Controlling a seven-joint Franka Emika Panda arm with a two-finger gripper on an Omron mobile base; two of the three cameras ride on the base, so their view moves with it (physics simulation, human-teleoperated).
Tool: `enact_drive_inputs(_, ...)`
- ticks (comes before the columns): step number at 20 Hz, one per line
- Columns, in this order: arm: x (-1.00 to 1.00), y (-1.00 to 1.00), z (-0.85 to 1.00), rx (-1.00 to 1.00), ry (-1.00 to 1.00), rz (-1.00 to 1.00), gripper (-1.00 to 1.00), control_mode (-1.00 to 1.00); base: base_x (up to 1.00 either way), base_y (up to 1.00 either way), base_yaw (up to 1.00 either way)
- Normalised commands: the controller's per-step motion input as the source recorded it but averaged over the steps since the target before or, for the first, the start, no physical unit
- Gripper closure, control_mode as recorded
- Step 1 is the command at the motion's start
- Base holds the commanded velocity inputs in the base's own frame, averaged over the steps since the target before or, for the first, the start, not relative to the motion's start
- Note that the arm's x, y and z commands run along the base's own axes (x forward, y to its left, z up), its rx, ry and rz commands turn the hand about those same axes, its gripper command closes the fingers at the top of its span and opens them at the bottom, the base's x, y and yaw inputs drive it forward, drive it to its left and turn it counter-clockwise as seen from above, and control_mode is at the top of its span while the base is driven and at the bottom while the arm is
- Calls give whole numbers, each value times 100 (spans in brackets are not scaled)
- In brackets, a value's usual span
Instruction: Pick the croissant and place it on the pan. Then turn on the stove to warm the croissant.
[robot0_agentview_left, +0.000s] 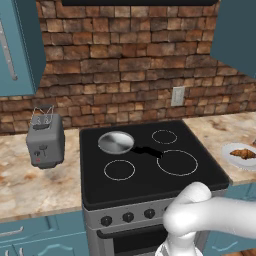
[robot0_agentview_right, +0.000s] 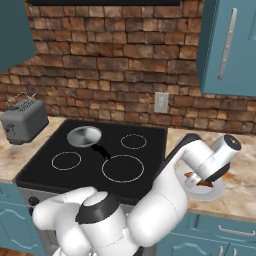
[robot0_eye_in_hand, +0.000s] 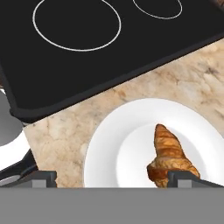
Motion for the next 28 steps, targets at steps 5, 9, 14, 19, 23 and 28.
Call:
enact_drive_inputs(5, 18, 0, -3, 0, 0, 1, -100, -100, 0, 0, 0)
enact_drive_inputs(9, 23, 0, -4, 1, 0, 4, -100, -100, 0, 0, 0)
enact_drive_inputs(14, 21, -4, -12, 0, 2, 9, -100, -100, 0, 0, 0)
enact_drive_inputs(19, 22, 0, -18, 0, 4, 13, -100, -100, 0, 0, 0)
enact_drive_inputs(23, 21, -8, -15, 0, 3, 14, -100, -100, 0, 0, 0)
enact_drive_inputs(28, 19, -19, -12, 1, 1, 13, -100, -100, 0, 0, 0)
